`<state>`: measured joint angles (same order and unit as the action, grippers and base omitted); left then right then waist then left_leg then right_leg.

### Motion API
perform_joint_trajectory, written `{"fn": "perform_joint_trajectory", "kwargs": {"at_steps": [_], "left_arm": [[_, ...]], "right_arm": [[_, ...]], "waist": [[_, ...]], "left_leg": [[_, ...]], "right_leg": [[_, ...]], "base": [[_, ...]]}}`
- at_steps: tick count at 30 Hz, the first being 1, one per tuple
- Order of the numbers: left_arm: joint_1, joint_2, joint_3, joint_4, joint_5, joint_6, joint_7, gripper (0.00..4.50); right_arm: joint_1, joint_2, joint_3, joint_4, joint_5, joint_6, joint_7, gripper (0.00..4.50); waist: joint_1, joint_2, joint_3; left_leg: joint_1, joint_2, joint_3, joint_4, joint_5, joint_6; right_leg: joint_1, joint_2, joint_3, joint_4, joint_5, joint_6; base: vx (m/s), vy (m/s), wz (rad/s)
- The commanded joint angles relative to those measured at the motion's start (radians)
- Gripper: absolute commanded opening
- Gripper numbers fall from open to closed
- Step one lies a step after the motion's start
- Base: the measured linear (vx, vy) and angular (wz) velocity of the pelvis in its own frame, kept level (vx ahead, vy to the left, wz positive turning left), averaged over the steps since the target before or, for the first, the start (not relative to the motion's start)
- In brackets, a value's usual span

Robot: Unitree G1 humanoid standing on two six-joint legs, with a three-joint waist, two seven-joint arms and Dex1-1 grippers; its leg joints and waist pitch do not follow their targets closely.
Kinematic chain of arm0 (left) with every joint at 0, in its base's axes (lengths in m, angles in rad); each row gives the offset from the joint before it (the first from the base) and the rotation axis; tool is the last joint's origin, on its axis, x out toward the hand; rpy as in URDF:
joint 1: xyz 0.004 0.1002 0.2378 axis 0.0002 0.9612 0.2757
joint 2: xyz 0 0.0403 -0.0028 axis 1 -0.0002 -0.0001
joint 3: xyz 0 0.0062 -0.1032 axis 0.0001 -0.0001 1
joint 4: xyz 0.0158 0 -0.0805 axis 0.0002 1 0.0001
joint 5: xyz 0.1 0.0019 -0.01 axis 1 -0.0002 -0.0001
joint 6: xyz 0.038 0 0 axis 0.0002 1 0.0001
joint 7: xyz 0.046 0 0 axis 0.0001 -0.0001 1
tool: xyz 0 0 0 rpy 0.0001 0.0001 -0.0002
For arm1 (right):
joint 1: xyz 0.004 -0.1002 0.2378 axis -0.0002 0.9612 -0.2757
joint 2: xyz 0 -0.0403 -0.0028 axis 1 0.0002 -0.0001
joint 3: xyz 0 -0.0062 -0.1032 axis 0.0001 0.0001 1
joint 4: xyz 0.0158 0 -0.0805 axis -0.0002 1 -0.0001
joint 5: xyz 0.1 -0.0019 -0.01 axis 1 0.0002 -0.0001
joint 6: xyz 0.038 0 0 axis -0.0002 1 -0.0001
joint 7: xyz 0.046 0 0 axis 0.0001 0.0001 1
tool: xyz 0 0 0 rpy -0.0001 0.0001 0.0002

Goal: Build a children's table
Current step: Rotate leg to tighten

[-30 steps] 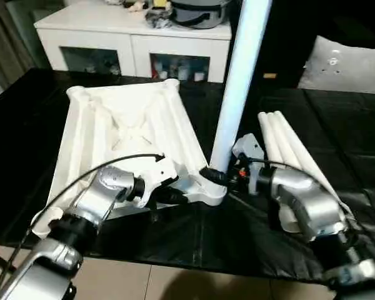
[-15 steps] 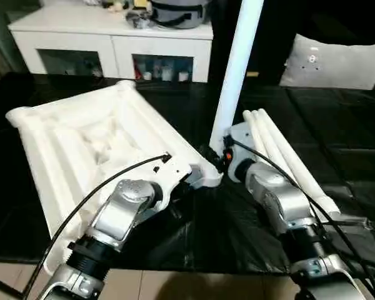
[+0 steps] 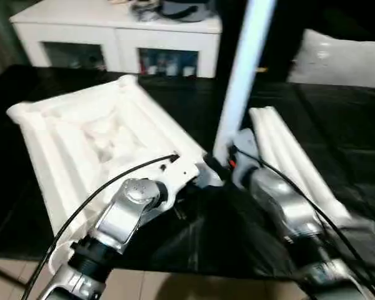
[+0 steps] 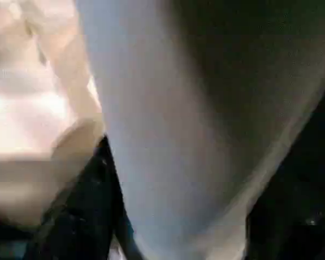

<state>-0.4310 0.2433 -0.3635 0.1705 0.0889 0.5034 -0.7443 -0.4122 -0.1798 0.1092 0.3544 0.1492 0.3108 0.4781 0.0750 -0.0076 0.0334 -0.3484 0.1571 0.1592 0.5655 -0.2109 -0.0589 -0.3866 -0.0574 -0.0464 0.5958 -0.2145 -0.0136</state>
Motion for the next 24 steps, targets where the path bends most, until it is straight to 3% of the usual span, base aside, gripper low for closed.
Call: {"fn": "perform_joint_trajectory", "kwargs": {"at_steps": [1,2,4,7,10,15,20,24], "left_arm": [[0.008,0.023,-0.005,0.036,-0.006,-0.028,-0.026,0.0],[0.005,0.036,-0.011,0.046,-0.008,-0.048,-0.048,0.0],[0.001,0.058,-0.022,0.062,-0.01,-0.08,-0.086,0.0],[-0.002,0.1,-0.045,0.082,-0.01,-0.134,-0.159,0.0],[-0.013,0.141,-0.069,0.117,0.003,-0.204,-0.211,0.0],[-0.027,0.191,-0.097,0.166,0.008,-0.317,-0.306,0.0],[-0.034,0.221,-0.133,0.172,0.008,-0.352,-0.394,0.0],[-0.029,0.228,-0.149,0.165,0.002,-0.364,-0.426,0.0]], "right_arm": [[0.031,-0.033,-0.027,-0.001,0.005,0.006,0.035,3.46],[0.045,-0.055,-0.024,-0.022,0.017,-0.024,0.081,3.59],[0.067,-0.096,-0.017,-0.05,0.032,-0.073,0.154,3.8],[0.086,-0.15,-0.031,-0.078,0.07,-0.103,0.26,3.91],[0.096,-0.208,-0.026,-0.111,0.1,-0.088,0.367,4.31],[0.091,-0.271,-0.008,-0.131,0.137,-0.087,0.506,4.44],[0.053,-0.267,0.028,-0.095,0.118,-0.107,0.541,4.44],[0.036,-0.245,0.035,-0.064,0.117,-0.103,0.554,4.44]], "waist": [[0.003,0.004,-0.042],[0.009,-0.001,-0.042],[0.016,0.005,-0.042],[0.016,0.004,-0.04],[0.017,0.007,-0.038],[0.017,0.005,-0.042],[0.018,0.004,-0.045],[0.021,0.004,-0.042]], "left_leg": [[-0.007,0.068,-0.014,-0.056,-0.038,0.082],[-0.009,0.066,-0.014,-0.053,-0.036,0.092],[-0.008,0.068,-0.013,-0.052,-0.047,0.102],[-0.008,0.07,-0.015,-0.054,-0.068,0.104],[-0.006,0.072,-0.016,-0.055,-0.084,0.104],[-0.005,0.072,-0.016,-0.05,-0.064,0.113],[-0.003,0.073,-0.015,-0.046,-0.032,0.122],[0.001,0.075,-0.013,-0.047,-0.057,0.104]], "right_leg": [[0.049,-0.089,0.054,-0.056,0.062,-0.229],[0.054,-0.09,0.053,-0.054,0.078,-0.236],[0.053,-0.091,0.053,-0.056,0.059,-0.233],[0.054,-0.092,0.051,-0.058,0.01,-0.233],[0.053,-0.091,0.05,-0.061,-0.04,-0.227],[0.056,-0.093,0.049,-0.054,0.0,-0.244],[0.054,-0.094,0.046,-0.044,0.036,-0.27],[0.051,-0.095,0.048,-0.047,-0.008,-0.276]], "base": [[0.0,0.0,0.0],[0.0,0.0,0.0],[0.0,0.0,0.0],[0.0,0.0,0.0],[0.0,0.0,0.0],[0.0,0.0,0.0],[0.0,0.0,0.0],[0.0,0.0,0.0]]}}
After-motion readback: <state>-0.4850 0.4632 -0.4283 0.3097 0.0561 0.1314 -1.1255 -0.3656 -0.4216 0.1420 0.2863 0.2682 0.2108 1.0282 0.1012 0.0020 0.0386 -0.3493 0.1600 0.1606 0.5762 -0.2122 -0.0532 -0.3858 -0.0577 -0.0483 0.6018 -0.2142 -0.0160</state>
